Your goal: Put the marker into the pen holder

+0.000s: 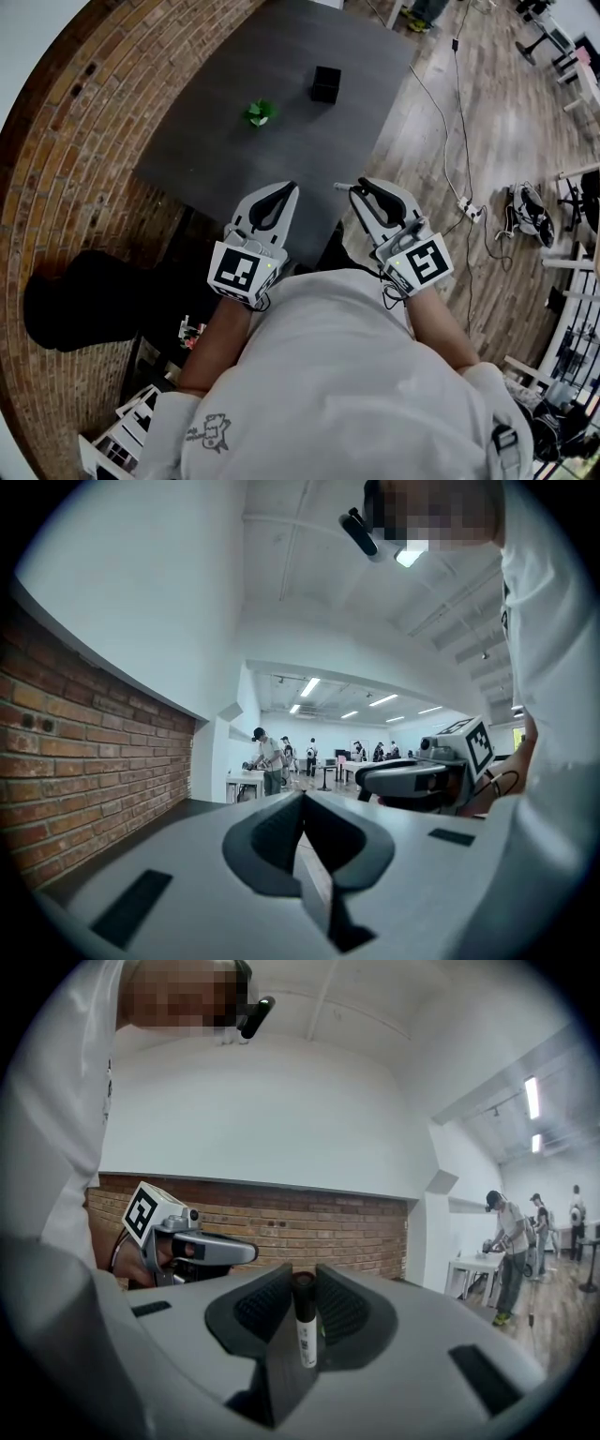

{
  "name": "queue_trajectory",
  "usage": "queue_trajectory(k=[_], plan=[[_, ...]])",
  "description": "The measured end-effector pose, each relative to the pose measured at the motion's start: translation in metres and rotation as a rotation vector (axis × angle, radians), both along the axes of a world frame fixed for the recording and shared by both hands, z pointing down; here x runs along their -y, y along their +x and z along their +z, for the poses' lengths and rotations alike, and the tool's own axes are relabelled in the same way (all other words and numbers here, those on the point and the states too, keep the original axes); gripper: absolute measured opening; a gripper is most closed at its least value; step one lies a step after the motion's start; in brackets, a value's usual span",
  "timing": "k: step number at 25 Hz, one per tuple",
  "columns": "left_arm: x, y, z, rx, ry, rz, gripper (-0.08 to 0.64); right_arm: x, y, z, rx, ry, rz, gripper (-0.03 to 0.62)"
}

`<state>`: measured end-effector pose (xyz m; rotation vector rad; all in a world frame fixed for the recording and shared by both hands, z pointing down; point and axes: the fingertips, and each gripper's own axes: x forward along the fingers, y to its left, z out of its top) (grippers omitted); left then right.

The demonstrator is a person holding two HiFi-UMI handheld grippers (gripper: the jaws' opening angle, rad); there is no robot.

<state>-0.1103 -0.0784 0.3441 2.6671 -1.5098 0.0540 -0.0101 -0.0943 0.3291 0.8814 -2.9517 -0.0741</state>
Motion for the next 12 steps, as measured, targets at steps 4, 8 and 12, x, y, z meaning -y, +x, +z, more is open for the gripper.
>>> queue_trajectory(k=[4, 8, 12], plan=[[0.009, -0.007, 0.005, 0.019, -0.009, -0.02, 0.011, 0.017, -0.008, 0.008, -0.02, 0.008, -0.018, 0.084], [0.024, -0.011, 0.012, 0.018, -0.027, -0.038, 0.011, 0.036, -0.014, 0.012, -0.016, -0.003, -0.036, 0.083], [0.043, -0.01, 0.018, 0.016, -0.05, -0.045, 0.011, 0.058, -0.015, 0.016, -0.029, -0.01, -0.053, 0.083]])
